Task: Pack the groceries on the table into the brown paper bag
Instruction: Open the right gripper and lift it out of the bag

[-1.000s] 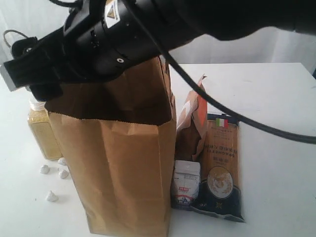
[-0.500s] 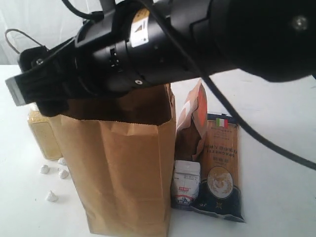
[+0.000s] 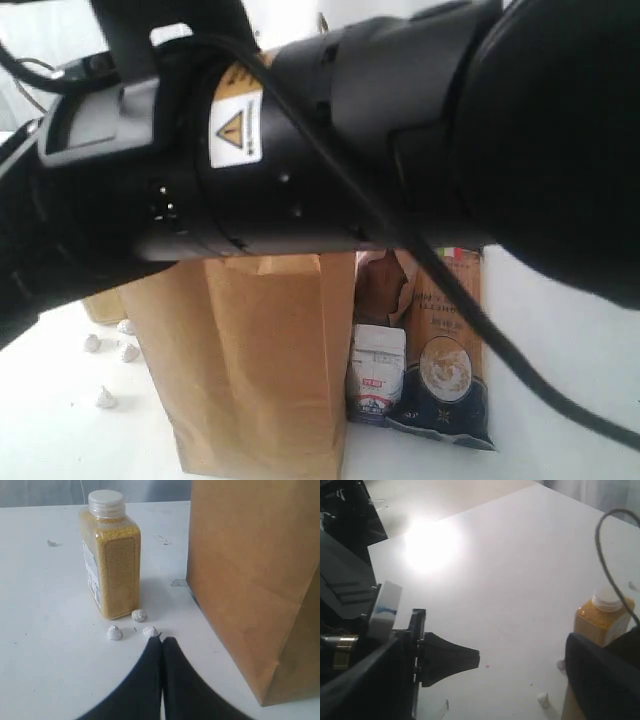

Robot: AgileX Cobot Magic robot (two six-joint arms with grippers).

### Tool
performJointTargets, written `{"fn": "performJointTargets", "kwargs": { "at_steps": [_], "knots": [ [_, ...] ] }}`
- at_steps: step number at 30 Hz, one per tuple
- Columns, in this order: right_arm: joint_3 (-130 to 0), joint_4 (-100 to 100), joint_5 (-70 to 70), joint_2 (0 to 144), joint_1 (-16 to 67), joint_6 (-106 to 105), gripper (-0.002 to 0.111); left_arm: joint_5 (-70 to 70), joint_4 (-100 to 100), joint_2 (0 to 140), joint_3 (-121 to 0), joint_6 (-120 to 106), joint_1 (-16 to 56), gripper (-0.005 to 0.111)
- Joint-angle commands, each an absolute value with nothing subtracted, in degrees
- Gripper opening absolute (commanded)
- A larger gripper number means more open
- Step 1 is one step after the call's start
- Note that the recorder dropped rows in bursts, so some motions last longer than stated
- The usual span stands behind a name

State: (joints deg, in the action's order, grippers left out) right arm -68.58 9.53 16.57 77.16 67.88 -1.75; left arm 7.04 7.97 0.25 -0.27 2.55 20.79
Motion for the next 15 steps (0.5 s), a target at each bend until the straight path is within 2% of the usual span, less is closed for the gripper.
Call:
{"fn": "performJointTargets", "kwargs": {
  "at_steps": [1,6,15],
  "knots": [
    [-68.4,8.6,16.7,74.4,70.2,-2.8,0.075,7.3,8.4,0.0,0.0,2.5,20.7,0.000],
    [-67.3,6.0,20.2,70.4,72.5,-2.8,0.074,7.3,8.4,0.0,0.0,2.5,20.7,0.000],
    [-56.7,5.7,23.6,58.9,75.0,-2.8,0.074,7.3,8.4,0.0,0.0,2.5,20.7,0.000]
  ]
}}
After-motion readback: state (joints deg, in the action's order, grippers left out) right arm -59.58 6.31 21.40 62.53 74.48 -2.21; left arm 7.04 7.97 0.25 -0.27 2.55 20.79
